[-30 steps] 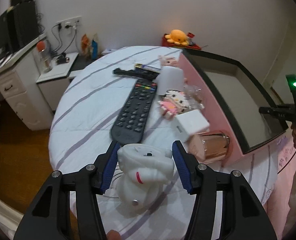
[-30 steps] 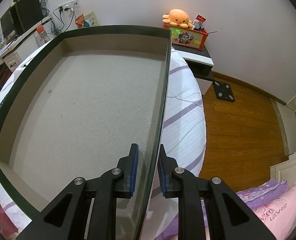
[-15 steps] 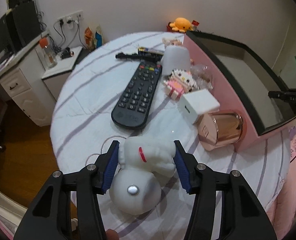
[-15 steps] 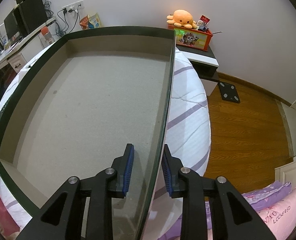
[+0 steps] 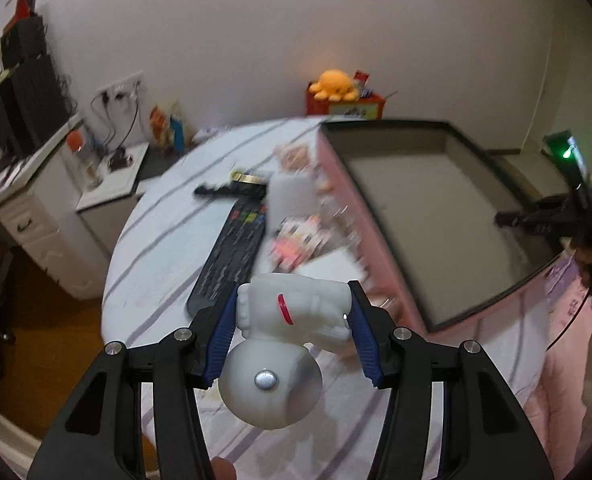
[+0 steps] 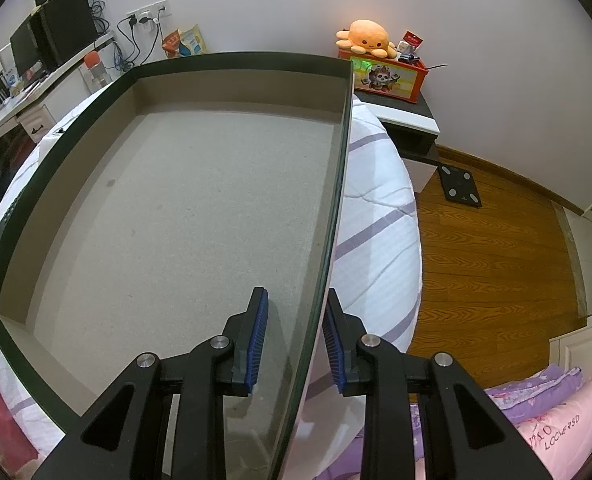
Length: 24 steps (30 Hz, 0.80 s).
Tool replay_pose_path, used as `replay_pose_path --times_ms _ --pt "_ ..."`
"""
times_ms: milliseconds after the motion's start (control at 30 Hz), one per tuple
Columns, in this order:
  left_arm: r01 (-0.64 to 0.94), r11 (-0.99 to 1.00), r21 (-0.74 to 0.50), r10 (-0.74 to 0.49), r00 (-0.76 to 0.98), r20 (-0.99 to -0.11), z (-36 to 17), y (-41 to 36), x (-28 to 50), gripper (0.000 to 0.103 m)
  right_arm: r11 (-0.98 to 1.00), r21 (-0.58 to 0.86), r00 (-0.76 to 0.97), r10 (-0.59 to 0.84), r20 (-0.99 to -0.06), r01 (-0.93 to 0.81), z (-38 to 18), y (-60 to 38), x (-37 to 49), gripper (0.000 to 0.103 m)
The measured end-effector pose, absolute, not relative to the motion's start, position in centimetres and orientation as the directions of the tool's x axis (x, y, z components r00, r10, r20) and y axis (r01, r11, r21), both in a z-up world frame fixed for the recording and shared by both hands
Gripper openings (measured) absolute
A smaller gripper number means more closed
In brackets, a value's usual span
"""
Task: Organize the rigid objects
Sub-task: 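Lift the figurine into the pink box and open the left gripper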
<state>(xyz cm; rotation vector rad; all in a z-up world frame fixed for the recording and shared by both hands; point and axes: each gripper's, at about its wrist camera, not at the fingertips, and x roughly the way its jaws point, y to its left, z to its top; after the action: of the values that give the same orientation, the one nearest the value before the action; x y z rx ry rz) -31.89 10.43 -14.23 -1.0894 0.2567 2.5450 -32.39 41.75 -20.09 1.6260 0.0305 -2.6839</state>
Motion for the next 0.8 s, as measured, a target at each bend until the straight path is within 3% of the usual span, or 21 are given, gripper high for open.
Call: replay_pose_path --times_ms 300,500,800 --pt "-0.499 -0.867 0.001 0.374 -0.651 -0.66 -10.5 17.1 -32.4 0.054 -1.0 -0.016 -0.462 0.008 -0.887 0.012 -20.0 41.8 -32.4 0.029" --pt "-0.542 -0.84 -0.021 0.402 -0.597 -0.695 -12.0 21.3 -34.0 0.054 -1.0 -0.021 -0.458 0.014 -0.889 0.012 -20.0 41.7 -32.5 0.029" --pt "-0.524 -0.851 0.021 0.327 -0.562 -0.76 -16.2 23.5 -34.5 0.058 -0.999 -0.032 -0.454 0.022 -0.891 0.014 -19.9 41.6 -32.4 0.029"
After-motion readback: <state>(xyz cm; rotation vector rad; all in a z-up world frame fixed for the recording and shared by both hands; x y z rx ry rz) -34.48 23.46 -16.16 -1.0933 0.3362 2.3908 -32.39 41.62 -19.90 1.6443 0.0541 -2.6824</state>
